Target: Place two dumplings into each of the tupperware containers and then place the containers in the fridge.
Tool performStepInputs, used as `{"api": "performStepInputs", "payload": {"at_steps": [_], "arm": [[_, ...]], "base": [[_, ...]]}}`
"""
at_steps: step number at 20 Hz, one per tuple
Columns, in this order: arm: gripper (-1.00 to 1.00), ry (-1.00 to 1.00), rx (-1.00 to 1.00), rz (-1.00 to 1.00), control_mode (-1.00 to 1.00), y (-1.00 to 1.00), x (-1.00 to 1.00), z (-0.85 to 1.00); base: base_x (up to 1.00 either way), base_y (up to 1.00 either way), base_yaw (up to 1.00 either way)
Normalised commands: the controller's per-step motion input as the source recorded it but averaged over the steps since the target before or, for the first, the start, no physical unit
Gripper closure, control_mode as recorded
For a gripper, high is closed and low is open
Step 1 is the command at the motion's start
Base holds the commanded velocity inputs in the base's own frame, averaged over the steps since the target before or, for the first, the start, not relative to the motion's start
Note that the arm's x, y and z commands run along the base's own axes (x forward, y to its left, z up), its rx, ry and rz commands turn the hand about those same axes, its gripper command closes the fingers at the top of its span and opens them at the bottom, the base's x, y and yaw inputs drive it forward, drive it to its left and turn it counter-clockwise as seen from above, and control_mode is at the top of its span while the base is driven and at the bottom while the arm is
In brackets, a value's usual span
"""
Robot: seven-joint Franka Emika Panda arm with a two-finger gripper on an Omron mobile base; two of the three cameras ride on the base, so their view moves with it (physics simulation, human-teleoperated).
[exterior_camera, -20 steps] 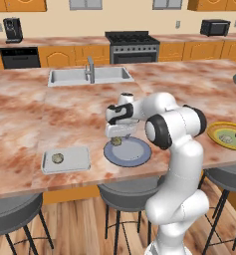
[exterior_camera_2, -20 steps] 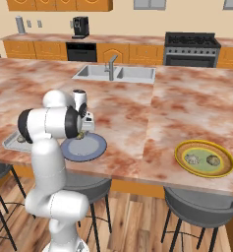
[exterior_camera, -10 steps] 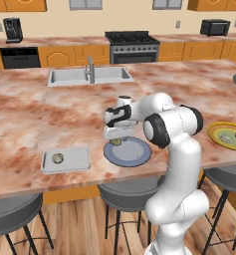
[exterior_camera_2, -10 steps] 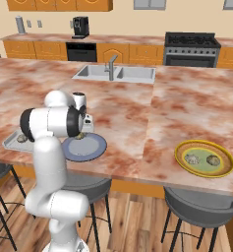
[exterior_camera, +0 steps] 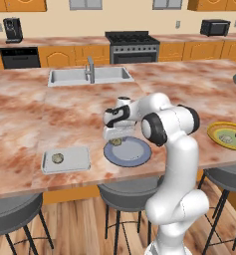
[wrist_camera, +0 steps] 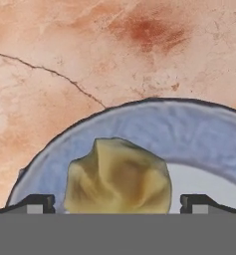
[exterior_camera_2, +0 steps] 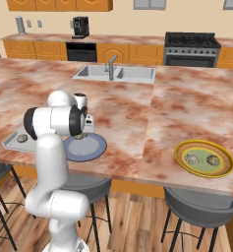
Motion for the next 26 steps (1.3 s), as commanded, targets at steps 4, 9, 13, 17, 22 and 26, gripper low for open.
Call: {"api": "performStepInputs", "payload": {"at_steps": [4, 9, 13, 17, 22, 26], "arm": [[1.00, 0.00, 0.00, 0.00, -1.00, 0.02, 0.00, -0.23], [1.00, 0.00, 0.00, 0.00, -1.00, 0.00, 0.00, 0.00], [1.00, 0.00, 0.00, 0.00, -1.00, 0.03, -0.14, 0.11], [1.00, 0.04, 0.00, 0.00, -1.00, 0.32, -0.42, 0.33], [1.00, 0.05, 0.00, 0.00, -1.00, 0.94, -0.44, 0.17], [1.00, 0.10, -0.01, 0.01, -1.00, 0.96, -0.18, 0.07]], "base": [[0.00, 0.00, 0.00], [0.00, 0.00, 0.00], [0.00, 0.00, 0.00], [0.00, 0.00, 0.00], [0.00, 0.00, 0.00], [0.00, 0.00, 0.00]]}}
